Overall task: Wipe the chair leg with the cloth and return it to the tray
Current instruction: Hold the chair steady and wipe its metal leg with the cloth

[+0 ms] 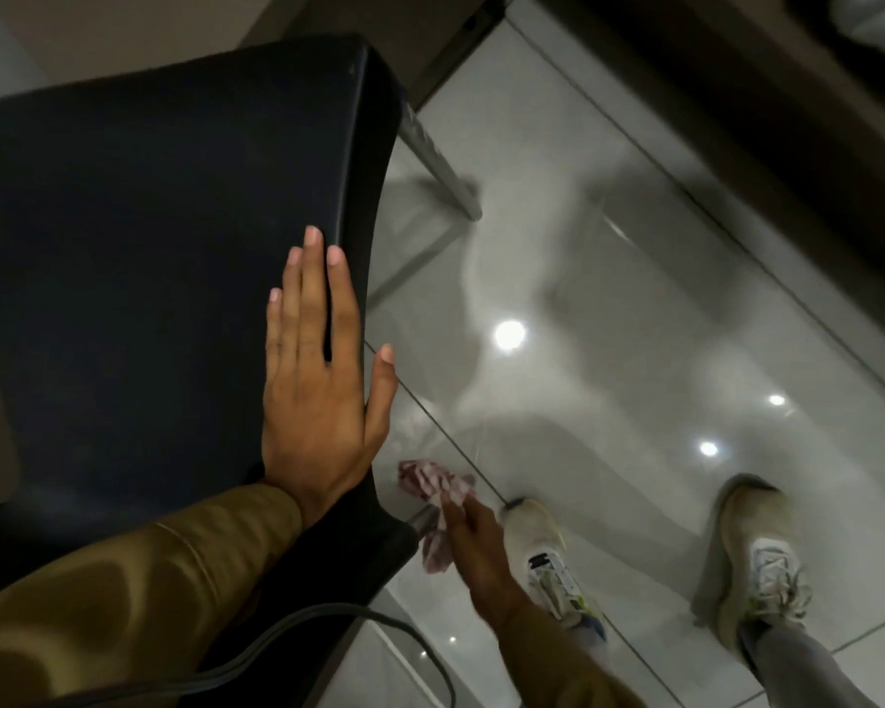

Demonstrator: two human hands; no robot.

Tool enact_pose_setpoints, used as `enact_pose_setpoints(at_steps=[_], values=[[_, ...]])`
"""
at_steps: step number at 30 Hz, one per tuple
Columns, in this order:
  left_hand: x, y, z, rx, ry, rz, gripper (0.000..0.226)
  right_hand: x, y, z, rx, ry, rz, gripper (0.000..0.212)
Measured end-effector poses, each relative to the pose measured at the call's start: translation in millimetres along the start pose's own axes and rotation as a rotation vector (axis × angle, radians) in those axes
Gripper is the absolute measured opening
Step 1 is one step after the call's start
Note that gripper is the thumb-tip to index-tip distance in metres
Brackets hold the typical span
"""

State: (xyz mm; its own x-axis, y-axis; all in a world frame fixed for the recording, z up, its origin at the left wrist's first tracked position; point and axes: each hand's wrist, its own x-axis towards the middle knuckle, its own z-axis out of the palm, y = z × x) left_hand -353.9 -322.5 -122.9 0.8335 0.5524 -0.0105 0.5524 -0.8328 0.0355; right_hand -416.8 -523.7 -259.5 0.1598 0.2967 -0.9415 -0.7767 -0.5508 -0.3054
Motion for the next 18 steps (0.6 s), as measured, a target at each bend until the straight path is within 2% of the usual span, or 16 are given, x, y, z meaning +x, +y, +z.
enact_pose_setpoints(at_steps=[5, 8, 10, 11, 14, 16, 18], values=[[0, 1, -5, 0.033, -0.059, -0.01, 0.081, -66, -22, -8, 0.001, -0.002, -0.101, 0.021], [3, 4, -18, 0.03, -0.116, -0.004, 0.081, -85, -50, -30, -0.083, -0.091, -0.082, 0.019], [4, 6, -26, -0.001, -0.145, -0.018, 0.079, -91, -67, -47, -0.116, -0.128, -0.028, 0.011], [9, 5, -32, -0.028, -0.154, -0.025, 0.077, -92, -76, -54, -0.139, -0.117, -0.02, 0.005], [46, -1, -42, -0.069, -0.19, -0.005, 0.071, -87, -100, -71, -0.174, 0.016, -0.063, 0.03], [86, -7, -48, -0.069, -0.226, 0.008, 0.069, -78, -123, -79, -0.066, 0.112, -0.107, 0.035], [128, -9, -49, -0.082, -0.259, 0.006, 0.068, -66, -150, -82, 0.04, 0.177, -0.154, 0.031]])
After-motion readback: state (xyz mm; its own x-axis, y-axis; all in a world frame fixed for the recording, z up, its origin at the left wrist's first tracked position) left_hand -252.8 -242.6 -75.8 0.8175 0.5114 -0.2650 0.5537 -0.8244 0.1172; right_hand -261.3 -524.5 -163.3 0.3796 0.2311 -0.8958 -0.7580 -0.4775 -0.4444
